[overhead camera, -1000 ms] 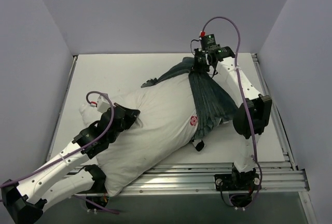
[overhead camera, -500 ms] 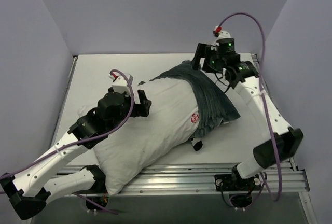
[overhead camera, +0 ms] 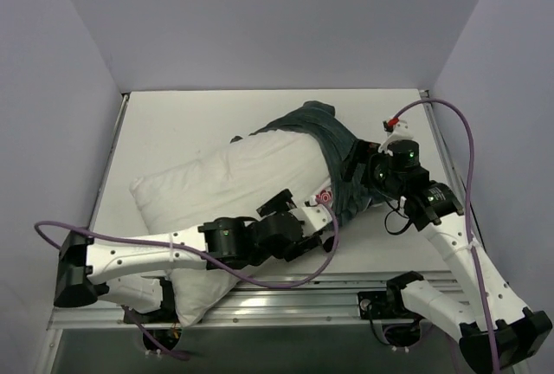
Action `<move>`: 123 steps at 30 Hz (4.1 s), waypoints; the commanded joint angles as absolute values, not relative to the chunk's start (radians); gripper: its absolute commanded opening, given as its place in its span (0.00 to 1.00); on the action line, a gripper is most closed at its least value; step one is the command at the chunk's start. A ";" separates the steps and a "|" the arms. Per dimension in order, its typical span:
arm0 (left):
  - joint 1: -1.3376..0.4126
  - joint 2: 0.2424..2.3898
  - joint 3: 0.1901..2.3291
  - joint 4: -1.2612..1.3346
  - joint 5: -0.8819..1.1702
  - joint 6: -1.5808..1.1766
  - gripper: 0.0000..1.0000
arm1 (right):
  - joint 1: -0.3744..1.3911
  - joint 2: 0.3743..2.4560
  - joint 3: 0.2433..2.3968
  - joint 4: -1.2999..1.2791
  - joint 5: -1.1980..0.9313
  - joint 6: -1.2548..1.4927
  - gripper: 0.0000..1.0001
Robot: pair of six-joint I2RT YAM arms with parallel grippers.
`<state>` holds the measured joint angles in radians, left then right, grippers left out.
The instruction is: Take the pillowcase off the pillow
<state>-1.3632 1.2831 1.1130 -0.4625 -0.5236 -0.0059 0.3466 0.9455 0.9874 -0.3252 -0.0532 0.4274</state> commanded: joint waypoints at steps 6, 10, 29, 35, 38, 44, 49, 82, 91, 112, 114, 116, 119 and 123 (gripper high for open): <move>-1.443 1.466 1.167 -0.430 -0.716 0.012 0.94 | 0.347 0.835 0.796 -0.307 -0.164 0.528 0.95; -1.442 1.549 1.166 -0.420 -0.689 -0.052 0.94 | 0.344 0.810 0.753 -0.313 -0.153 0.532 0.95; -1.198 1.482 1.158 -0.428 -0.583 -0.262 0.02 | 0.341 0.736 0.677 -0.275 -0.135 0.630 0.92; -1.178 1.405 1.186 -0.436 -0.555 -0.245 0.02 | 0.337 0.730 0.592 -0.108 -0.219 0.699 0.89; -1.169 1.376 1.195 -0.448 -0.552 -0.244 0.02 | 0.328 0.749 0.565 -0.031 -0.221 0.727 0.85; -1.155 1.330 1.189 -0.468 -0.545 -0.244 0.02 | 0.282 0.779 0.517 0.144 -0.258 0.758 0.74; -1.138 1.290 1.169 -0.488 -0.551 -0.275 0.02 | 0.253 0.847 0.540 0.216 -0.279 0.753 0.45; -0.535 0.890 1.094 -0.781 -0.606 -0.296 0.02 | -0.256 1.176 1.345 -0.204 -0.316 0.603 0.00; -0.537 0.845 0.988 -0.661 -0.391 -0.299 0.02 | -0.069 1.121 1.272 -0.350 -0.242 0.425 0.08; -0.538 0.884 0.983 -0.678 -0.357 -0.321 0.02 | 0.713 0.991 0.868 -0.097 -0.183 0.459 0.86; -0.538 0.884 0.983 -0.686 -0.365 -0.322 0.02 | 0.733 1.028 0.870 -0.094 -0.158 0.448 0.84; -0.537 0.882 0.989 -0.693 -0.376 -0.321 0.02 | 0.741 1.041 0.858 -0.091 -0.118 0.448 0.77; -0.537 0.870 0.999 -0.722 -0.394 -0.311 0.02 | 0.730 1.040 0.848 -0.132 0.000 0.443 0.55; -0.537 0.851 1.005 -0.749 -0.448 -0.298 0.02 | 0.663 1.014 0.835 -0.202 0.118 0.442 0.24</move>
<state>-0.5484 0.8745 0.9710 -0.7269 -0.3538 -0.3023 0.7254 1.0374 0.8543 -0.1272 -0.0677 0.4637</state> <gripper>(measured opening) 0.062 0.277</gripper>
